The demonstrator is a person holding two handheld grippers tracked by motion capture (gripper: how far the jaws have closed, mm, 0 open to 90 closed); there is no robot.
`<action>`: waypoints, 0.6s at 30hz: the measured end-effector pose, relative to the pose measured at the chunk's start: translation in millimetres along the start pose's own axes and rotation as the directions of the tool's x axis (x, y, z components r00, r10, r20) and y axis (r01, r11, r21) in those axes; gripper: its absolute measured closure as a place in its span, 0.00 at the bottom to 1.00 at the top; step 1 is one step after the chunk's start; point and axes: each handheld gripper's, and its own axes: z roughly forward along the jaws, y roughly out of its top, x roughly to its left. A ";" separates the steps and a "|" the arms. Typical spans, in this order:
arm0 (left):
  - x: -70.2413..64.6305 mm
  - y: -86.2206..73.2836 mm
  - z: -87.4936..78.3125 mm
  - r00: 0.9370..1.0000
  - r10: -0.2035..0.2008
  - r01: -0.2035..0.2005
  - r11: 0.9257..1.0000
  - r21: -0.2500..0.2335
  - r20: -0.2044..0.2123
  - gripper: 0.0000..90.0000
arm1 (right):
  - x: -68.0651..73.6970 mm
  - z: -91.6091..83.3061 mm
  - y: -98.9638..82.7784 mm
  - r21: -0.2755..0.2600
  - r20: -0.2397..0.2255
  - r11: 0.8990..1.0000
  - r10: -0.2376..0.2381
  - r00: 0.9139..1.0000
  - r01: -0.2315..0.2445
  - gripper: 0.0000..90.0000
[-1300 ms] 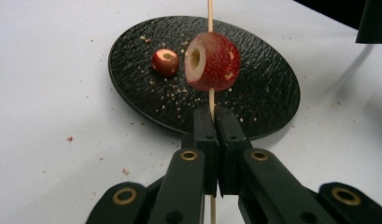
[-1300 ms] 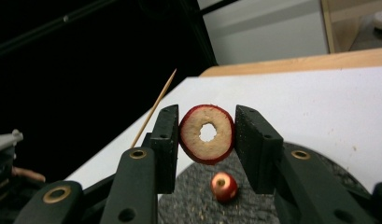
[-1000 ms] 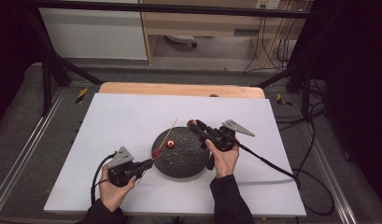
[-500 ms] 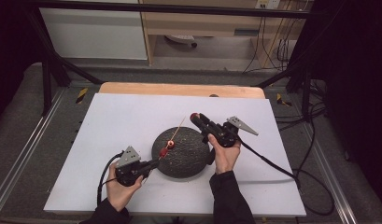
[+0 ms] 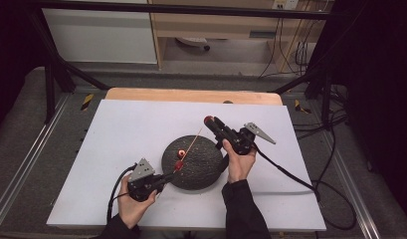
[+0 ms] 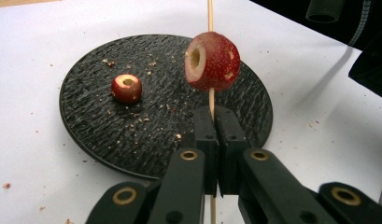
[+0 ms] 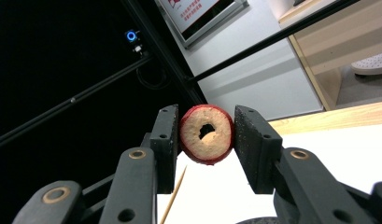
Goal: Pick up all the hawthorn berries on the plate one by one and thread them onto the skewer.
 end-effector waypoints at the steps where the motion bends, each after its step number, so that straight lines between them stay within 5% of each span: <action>1: -0.6 0.6 1.1 1.000 -0.002 0.002 1.000 -0.002 0.001 0.98 | -0.1 0.4 0.0 -0.003 0.002 1.000 0.006 1.000 -0.006 0.69; 18: -10.1 2.7 12.8 1.000 0.000 0.000 0.999 -0.038 0.008 0.98 | 1.1 1.0 -0.1 -0.049 -0.025 0.997 0.050 0.998 -0.051 0.69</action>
